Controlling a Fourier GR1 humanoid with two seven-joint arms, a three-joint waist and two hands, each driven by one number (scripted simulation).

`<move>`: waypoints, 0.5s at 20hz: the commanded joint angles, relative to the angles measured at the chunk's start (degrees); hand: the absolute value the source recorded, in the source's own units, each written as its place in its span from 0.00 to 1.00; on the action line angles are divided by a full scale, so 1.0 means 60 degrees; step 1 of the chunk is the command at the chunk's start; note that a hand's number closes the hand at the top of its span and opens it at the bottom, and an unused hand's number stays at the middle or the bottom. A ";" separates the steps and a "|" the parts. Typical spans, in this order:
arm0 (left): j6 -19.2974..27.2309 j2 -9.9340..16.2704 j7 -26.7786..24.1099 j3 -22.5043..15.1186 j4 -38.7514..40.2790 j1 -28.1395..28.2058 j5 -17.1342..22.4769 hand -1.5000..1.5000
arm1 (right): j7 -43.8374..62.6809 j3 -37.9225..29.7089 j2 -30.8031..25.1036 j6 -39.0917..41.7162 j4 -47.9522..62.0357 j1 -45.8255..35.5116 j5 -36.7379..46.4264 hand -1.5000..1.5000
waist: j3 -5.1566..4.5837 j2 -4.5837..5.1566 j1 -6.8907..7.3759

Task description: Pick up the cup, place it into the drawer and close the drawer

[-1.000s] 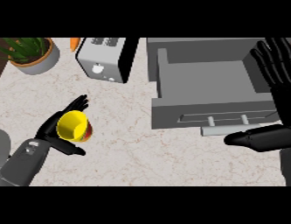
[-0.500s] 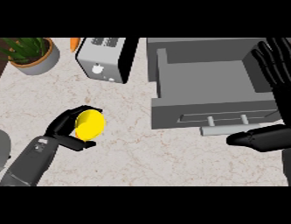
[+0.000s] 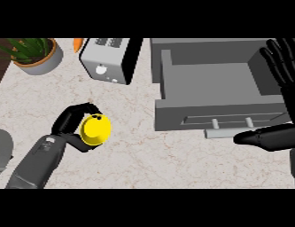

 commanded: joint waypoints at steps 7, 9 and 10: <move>0.2331 -0.0712 -0.1925 0.2595 -0.0313 0.0772 0.2180 1.00 | 0.0153 -0.0435 -0.0178 0.0008 -0.0205 0.0279 -0.0273 0.00 | 0.0029 -0.0119 0.0281; 0.2325 -0.1014 -0.1341 0.2409 -0.0573 0.0083 0.2082 1.00 | 0.0141 -0.0408 -0.0284 0.0170 -0.0156 0.0293 -0.0259 0.00 | 0.0045 -0.0147 0.0294; 0.2510 -0.1457 -0.1172 0.2118 -0.0857 -0.0028 0.1886 1.00 | -0.0221 -0.0107 -0.0046 -0.0025 0.0088 0.0213 0.0234 0.00 | 0.0051 -0.0158 0.0368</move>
